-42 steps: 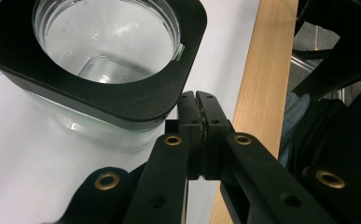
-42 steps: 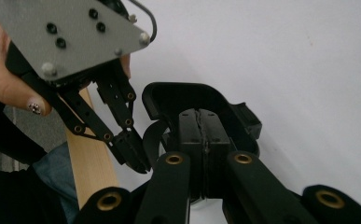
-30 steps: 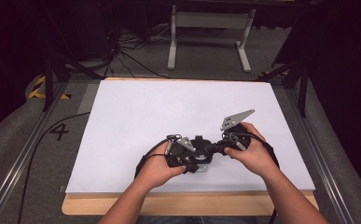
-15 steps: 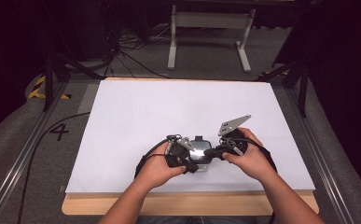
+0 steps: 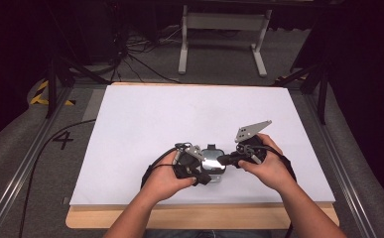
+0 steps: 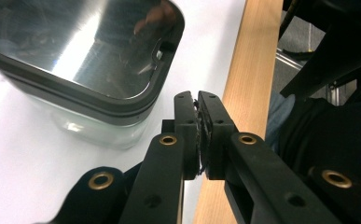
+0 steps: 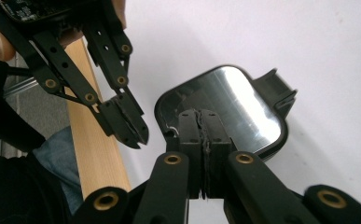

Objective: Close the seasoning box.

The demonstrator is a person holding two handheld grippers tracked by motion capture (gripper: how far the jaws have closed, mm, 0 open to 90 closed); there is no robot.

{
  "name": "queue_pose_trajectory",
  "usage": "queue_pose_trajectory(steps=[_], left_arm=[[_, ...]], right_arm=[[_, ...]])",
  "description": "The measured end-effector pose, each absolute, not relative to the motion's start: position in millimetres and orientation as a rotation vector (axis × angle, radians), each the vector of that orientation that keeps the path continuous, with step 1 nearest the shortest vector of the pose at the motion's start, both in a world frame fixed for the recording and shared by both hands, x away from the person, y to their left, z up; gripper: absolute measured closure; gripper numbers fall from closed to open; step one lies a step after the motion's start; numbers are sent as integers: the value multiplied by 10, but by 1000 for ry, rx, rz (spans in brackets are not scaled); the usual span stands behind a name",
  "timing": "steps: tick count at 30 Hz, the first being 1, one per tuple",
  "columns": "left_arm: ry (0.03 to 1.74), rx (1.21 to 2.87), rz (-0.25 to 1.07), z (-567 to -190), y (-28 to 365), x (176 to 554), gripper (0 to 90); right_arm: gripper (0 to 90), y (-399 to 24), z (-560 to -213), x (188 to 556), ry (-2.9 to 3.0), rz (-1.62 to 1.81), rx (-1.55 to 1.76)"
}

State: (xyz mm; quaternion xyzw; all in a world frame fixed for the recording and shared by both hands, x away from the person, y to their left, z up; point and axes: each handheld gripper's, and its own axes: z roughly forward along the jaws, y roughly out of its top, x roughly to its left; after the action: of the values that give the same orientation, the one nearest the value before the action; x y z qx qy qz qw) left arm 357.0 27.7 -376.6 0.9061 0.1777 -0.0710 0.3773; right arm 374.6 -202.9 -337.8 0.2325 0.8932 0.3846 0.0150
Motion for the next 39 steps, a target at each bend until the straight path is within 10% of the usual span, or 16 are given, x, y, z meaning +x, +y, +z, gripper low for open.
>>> queue_pose_trajectory(steps=[19, 39], left_arm=[[675, 2124, 63, -3507, 1123, 3565, 794], [910, 2027, 216, -3852, 1652, 3962, 661]], right_arm=[[803, -2651, -3098, 3852, 2548, 1310, 841], [586, -3612, -3685, 4140, 2295, 1185, 1192]])
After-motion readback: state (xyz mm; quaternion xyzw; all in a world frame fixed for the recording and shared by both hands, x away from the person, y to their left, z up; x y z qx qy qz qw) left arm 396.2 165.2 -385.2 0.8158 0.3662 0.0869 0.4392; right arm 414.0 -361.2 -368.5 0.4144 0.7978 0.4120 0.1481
